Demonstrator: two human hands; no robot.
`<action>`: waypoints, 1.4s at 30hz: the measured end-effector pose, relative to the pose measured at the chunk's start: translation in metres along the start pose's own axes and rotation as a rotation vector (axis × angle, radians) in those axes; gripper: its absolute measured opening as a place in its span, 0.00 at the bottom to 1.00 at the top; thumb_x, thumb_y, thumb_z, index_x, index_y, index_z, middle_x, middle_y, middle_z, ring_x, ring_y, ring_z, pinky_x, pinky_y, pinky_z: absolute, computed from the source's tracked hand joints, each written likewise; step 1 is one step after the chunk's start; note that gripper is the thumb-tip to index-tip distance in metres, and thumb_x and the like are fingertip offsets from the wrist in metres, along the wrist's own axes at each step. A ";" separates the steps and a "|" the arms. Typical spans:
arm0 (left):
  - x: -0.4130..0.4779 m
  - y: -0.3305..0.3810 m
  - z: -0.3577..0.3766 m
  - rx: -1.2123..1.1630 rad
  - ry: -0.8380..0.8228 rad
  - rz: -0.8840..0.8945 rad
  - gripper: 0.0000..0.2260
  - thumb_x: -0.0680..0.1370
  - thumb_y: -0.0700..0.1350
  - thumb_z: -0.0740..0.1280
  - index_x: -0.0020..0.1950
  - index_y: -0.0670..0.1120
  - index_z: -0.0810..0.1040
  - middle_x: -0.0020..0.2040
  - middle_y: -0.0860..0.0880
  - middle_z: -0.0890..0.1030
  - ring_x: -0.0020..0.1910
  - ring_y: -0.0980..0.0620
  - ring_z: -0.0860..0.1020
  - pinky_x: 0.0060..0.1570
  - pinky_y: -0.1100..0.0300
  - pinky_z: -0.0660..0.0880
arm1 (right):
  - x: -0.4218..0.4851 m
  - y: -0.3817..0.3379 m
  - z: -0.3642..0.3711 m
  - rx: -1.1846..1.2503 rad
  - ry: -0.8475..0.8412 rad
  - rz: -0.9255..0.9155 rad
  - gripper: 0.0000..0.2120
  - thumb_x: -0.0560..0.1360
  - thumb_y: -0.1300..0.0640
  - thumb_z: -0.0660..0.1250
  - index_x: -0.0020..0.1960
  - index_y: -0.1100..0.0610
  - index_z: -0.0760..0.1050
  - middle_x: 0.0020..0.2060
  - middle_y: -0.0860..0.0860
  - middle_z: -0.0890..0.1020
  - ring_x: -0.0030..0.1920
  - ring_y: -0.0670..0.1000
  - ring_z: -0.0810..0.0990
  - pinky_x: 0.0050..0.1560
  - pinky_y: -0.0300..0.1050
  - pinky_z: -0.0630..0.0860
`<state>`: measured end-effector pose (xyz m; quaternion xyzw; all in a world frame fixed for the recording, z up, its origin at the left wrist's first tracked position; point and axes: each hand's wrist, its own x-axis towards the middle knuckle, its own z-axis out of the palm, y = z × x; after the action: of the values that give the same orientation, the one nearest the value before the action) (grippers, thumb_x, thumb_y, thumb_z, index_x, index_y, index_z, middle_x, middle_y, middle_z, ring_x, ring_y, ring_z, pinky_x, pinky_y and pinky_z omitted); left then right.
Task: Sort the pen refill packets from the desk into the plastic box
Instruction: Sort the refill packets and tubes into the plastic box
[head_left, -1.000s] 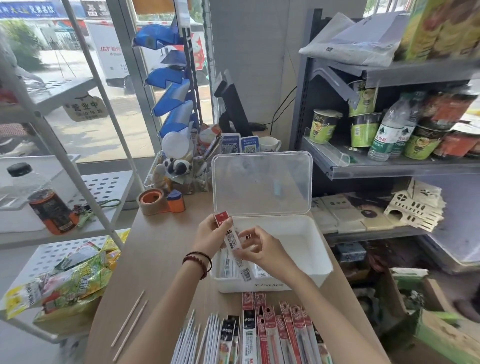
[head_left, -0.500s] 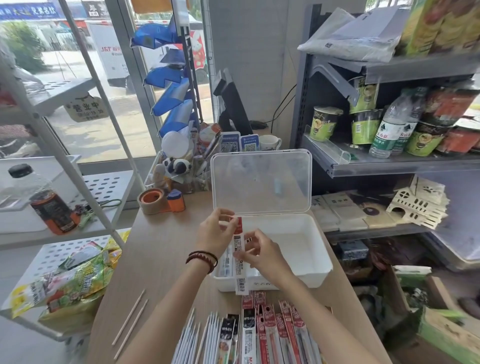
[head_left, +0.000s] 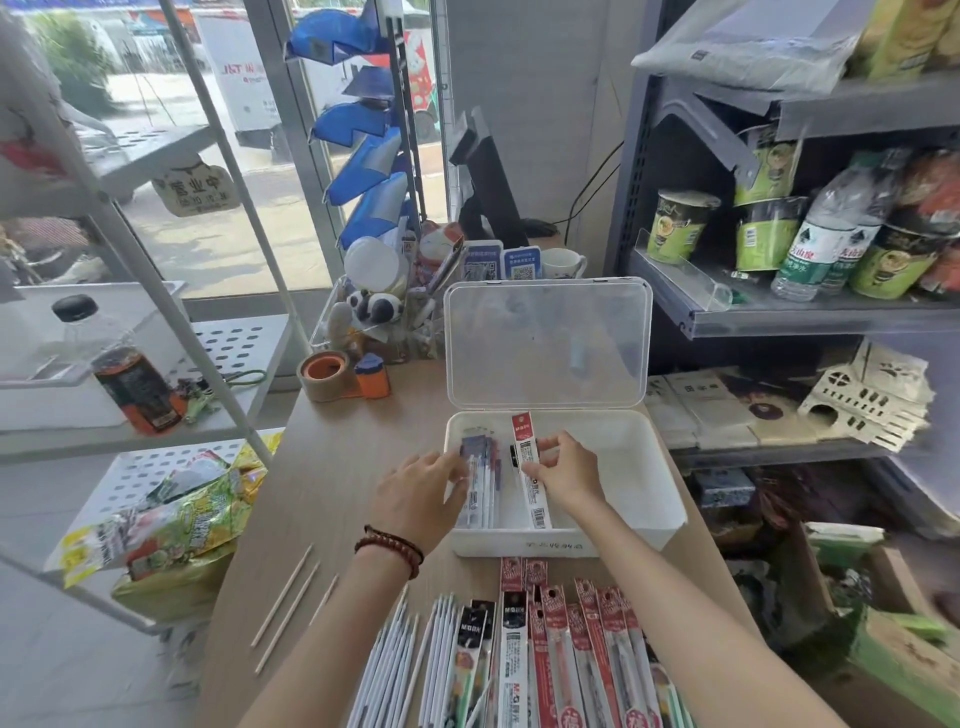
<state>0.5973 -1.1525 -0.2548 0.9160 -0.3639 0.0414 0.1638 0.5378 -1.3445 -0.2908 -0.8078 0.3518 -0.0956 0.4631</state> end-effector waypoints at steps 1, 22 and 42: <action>-0.001 -0.003 0.000 0.002 0.001 -0.005 0.08 0.78 0.53 0.58 0.53 0.56 0.75 0.51 0.59 0.79 0.49 0.57 0.76 0.48 0.61 0.73 | 0.001 0.002 0.002 -0.026 0.011 0.009 0.18 0.72 0.58 0.75 0.57 0.60 0.74 0.45 0.51 0.80 0.43 0.49 0.79 0.46 0.42 0.77; -0.054 -0.005 -0.006 0.028 -0.010 -0.038 0.08 0.79 0.53 0.59 0.52 0.56 0.76 0.49 0.60 0.80 0.47 0.58 0.78 0.43 0.63 0.71 | -0.086 0.006 -0.031 -0.487 0.032 -0.411 0.16 0.77 0.48 0.66 0.62 0.53 0.73 0.53 0.48 0.79 0.54 0.46 0.76 0.58 0.42 0.74; -0.176 0.037 0.032 -0.248 -0.356 -0.316 0.12 0.74 0.53 0.69 0.54 0.52 0.73 0.49 0.57 0.78 0.42 0.60 0.75 0.40 0.70 0.69 | -0.214 0.089 -0.041 -0.416 0.055 -0.093 0.14 0.76 0.46 0.67 0.61 0.47 0.75 0.59 0.42 0.75 0.58 0.38 0.69 0.59 0.35 0.66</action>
<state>0.4417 -1.0731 -0.3090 0.9272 -0.2418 -0.1914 0.2125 0.3182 -1.2600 -0.3040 -0.8985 0.3387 -0.0642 0.2718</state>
